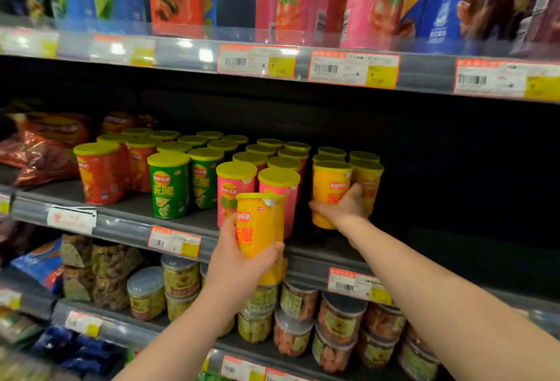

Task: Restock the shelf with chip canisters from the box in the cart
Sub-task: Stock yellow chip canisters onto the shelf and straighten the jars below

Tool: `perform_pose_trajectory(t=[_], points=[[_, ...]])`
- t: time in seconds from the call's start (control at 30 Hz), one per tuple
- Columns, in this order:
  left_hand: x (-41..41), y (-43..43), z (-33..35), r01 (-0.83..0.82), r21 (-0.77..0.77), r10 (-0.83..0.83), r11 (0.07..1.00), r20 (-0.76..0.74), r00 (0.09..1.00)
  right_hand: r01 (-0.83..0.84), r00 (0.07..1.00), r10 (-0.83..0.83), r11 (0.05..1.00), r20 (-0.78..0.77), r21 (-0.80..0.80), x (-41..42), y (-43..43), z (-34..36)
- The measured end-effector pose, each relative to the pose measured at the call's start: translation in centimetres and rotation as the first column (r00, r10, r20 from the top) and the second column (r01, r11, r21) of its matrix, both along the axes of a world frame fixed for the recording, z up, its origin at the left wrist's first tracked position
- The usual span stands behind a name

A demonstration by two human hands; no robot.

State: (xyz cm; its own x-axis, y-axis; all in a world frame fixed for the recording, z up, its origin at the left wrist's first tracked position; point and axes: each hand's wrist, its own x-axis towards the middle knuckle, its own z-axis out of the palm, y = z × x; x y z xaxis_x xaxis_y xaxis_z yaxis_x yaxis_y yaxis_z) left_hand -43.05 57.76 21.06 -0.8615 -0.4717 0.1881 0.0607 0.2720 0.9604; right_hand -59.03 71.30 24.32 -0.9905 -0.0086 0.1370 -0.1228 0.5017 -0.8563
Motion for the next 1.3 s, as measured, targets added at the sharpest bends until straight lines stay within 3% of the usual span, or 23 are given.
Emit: perform_pose_trajectory(t=[0.3, 0.87, 1.0, 1.17, 1.3], points=[[-0.3, 0.3, -0.4, -0.023, 0.032, 0.023, 0.999, 0.010, 1.000, -0.153, 0.985, 0.149, 0.988, 0.086, 0.033, -1.6, 1.0, -1.9], [-1.7, 2.5, 0.0, 0.095, -0.003, -0.095, 0.995, -0.049, 0.994, -0.100, 0.994, 0.095, 0.986, 0.046, 0.135, -1.1, 3.1, -1.8], [-2.5, 4.2, 0.7, 0.149, -0.076, -0.155, 0.986, -0.083, 0.984, -0.134, 0.991, 0.134, 0.990, -0.014, 0.046, 0.4, 4.8, -1.1], [-4.9, 6.3, 1.1, 0.165, -0.230, -0.198, 0.959, -0.130, 0.972, -0.253, 0.963, 0.268, 0.933, 0.022, -0.255, 3.8, 6.5, -0.1], [-6.6, 8.0, 1.3, 0.104, -0.333, -0.157, 0.937, -0.137, 0.978, -0.344, 0.937, 0.350, 0.925, 0.010, -0.160, 5.8, 6.5, 0.0]])
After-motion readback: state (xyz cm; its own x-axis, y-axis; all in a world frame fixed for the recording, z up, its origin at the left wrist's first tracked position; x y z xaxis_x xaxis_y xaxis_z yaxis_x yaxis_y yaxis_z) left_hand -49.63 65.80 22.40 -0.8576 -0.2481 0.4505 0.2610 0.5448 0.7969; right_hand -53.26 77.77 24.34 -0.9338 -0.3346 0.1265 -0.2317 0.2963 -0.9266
